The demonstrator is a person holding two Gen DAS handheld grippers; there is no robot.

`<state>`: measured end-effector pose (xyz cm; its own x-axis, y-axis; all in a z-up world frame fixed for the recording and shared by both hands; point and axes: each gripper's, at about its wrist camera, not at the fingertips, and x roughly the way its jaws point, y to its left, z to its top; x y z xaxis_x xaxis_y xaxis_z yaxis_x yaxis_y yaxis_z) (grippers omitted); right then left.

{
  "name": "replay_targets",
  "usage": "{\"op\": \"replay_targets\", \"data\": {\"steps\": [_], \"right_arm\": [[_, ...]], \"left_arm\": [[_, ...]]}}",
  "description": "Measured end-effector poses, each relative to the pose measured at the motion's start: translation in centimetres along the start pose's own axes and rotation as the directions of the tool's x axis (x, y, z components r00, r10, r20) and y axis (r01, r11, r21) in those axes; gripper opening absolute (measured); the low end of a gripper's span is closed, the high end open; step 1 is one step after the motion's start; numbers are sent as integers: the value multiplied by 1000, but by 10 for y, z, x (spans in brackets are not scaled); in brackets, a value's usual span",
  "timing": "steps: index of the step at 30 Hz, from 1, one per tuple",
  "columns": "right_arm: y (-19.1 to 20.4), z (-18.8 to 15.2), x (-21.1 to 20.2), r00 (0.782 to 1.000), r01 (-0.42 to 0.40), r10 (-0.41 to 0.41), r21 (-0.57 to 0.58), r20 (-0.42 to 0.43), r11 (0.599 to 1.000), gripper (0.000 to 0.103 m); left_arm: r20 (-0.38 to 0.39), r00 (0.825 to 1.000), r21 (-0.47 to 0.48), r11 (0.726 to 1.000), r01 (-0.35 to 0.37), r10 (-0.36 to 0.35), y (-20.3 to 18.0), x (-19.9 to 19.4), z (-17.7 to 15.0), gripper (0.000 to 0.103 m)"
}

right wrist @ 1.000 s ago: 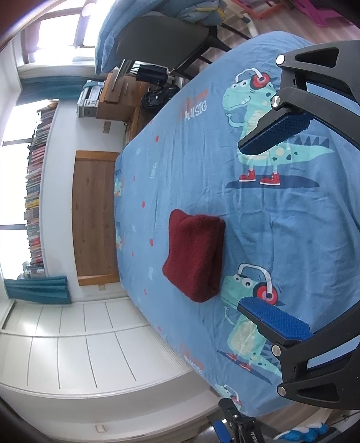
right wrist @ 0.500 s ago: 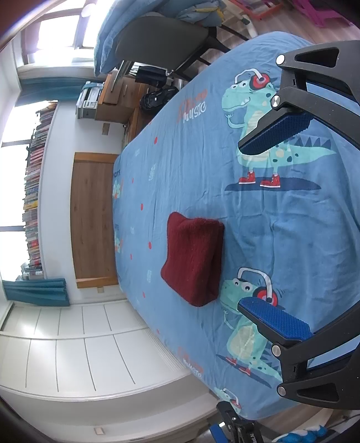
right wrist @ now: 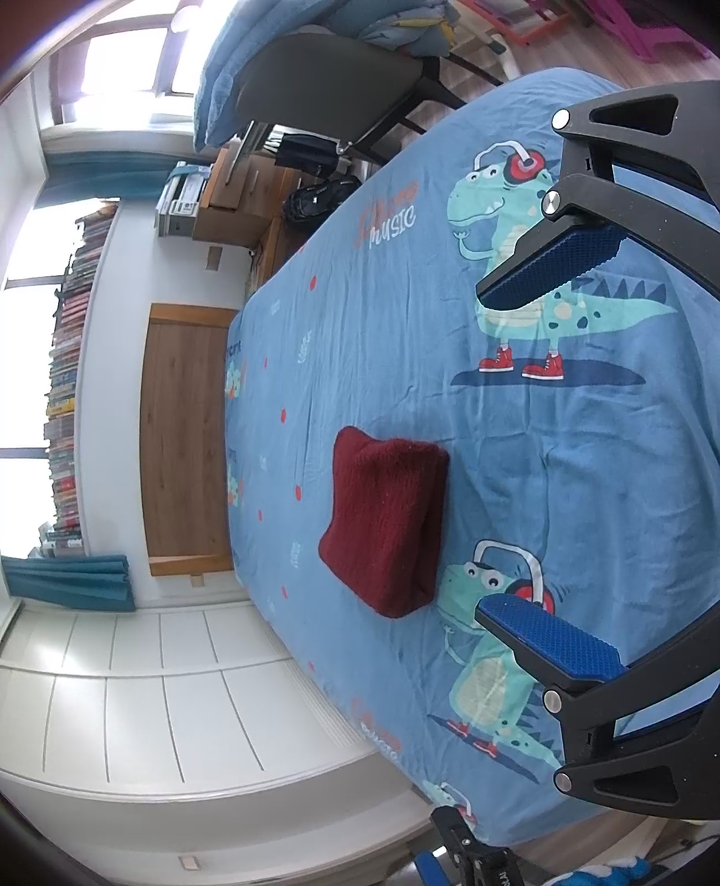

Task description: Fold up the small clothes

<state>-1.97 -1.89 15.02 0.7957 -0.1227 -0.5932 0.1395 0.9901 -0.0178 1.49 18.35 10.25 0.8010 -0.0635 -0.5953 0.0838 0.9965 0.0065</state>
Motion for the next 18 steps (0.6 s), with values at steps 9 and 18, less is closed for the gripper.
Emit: {"op": "replay_targets", "data": {"steps": [9, 18], "right_arm": [[-2, -1, 1, 1000, 7, -7, -3, 3, 1000, 103], [-5, -2, 0, 1000, 12, -12, -6, 4, 1000, 103]], "left_arm": [[-10, 1000, -7, 1000, 2, -2, 3, 3, -3, 102], [-1, 1000, -15, 1000, 4, -4, 2, 0, -4, 102]]}}
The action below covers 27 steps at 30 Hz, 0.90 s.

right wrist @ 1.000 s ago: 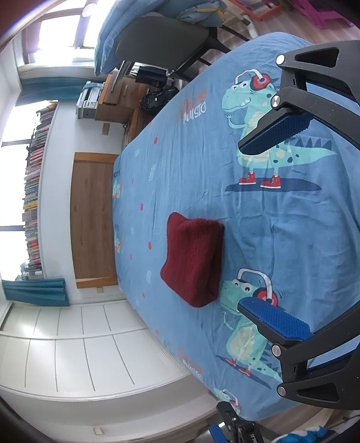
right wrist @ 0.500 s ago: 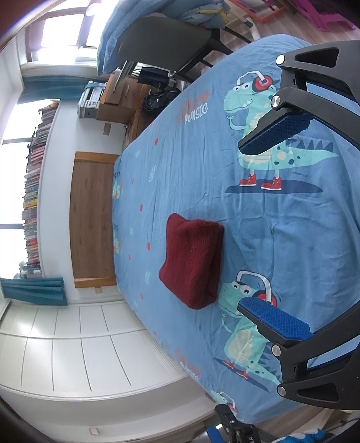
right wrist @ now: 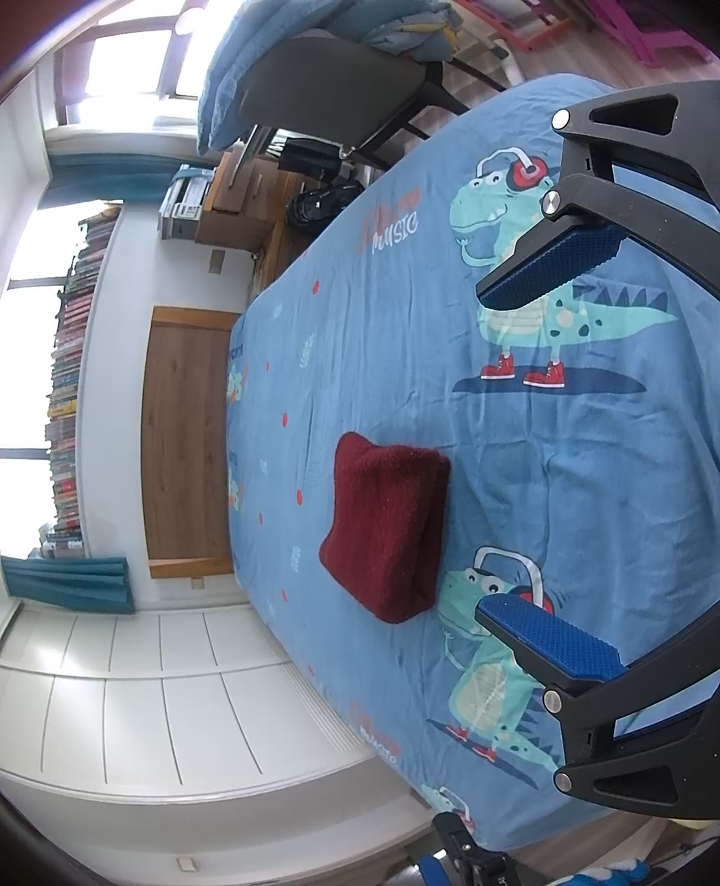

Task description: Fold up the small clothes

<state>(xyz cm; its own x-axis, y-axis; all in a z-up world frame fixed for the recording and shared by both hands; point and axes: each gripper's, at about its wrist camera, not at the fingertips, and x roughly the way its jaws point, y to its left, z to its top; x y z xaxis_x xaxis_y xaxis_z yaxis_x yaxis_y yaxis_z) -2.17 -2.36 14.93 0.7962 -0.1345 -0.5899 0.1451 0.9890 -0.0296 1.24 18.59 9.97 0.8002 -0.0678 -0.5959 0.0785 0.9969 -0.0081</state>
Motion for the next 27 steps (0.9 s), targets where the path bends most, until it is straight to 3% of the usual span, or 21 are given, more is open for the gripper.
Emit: {"op": "replay_targets", "data": {"steps": [27], "right_arm": [[-5, 1, 1, 1000, 7, -7, -11, -8, 1000, 103]], "left_arm": [[-10, 1000, 17, 1000, 0, 0, -6, 2, -4, 102]]}}
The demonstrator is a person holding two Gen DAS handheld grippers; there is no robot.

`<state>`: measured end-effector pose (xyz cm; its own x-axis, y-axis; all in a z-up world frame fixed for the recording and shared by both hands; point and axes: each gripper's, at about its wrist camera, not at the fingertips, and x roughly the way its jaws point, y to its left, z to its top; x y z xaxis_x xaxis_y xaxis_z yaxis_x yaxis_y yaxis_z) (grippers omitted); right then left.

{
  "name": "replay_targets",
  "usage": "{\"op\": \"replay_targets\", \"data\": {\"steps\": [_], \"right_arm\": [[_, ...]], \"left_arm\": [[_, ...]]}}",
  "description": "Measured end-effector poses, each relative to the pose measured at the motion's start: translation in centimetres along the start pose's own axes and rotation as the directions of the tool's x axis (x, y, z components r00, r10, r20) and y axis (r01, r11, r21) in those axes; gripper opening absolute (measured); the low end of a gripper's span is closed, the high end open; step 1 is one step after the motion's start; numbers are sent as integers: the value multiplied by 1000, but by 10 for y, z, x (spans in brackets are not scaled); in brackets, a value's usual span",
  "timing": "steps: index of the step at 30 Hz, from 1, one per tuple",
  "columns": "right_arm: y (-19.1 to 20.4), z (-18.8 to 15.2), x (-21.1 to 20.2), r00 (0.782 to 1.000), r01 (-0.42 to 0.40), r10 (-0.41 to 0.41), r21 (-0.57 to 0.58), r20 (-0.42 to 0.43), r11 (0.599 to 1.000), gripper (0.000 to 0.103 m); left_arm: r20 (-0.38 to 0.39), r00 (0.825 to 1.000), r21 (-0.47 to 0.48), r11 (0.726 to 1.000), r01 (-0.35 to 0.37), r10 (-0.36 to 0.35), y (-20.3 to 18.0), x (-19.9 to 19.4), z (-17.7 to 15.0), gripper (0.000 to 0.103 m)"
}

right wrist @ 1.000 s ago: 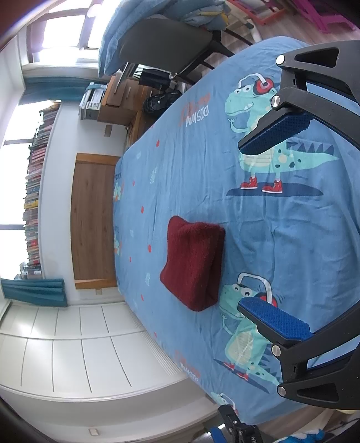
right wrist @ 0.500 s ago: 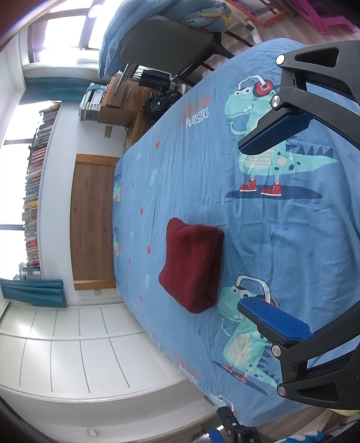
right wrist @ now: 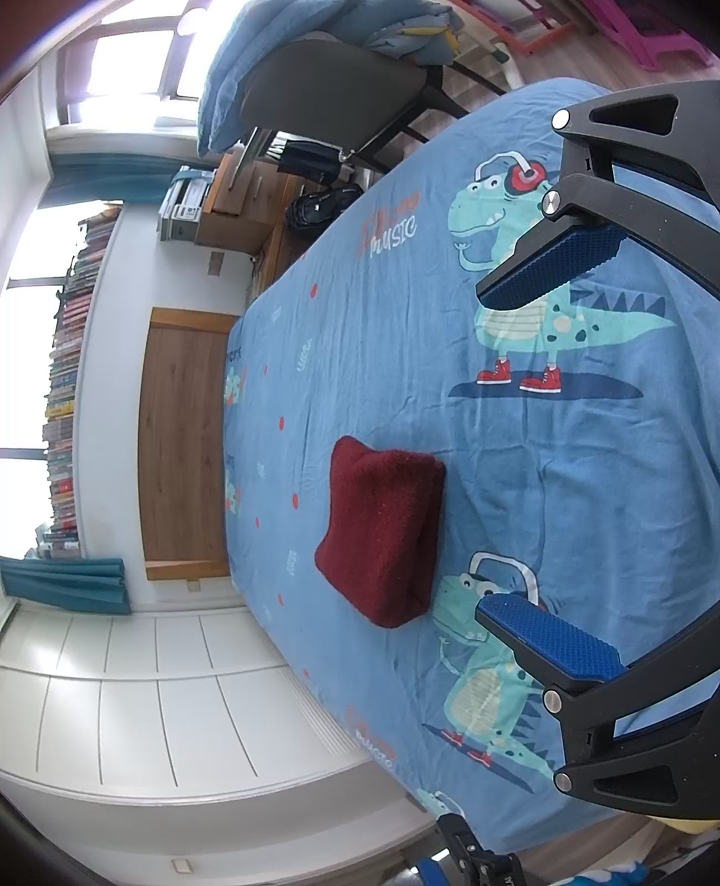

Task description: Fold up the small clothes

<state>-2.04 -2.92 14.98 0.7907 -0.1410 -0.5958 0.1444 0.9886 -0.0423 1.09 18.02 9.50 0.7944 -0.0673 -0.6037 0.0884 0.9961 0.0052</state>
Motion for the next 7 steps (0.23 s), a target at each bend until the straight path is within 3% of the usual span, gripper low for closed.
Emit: {"op": "replay_targets", "data": {"steps": [7], "right_arm": [[-1, -1, 1, 1000, 0, 0, 1, -1, 1000, 103]], "left_arm": [[-6, 1000, -10, 1000, 12, -12, 1, 0, -1, 102]]}}
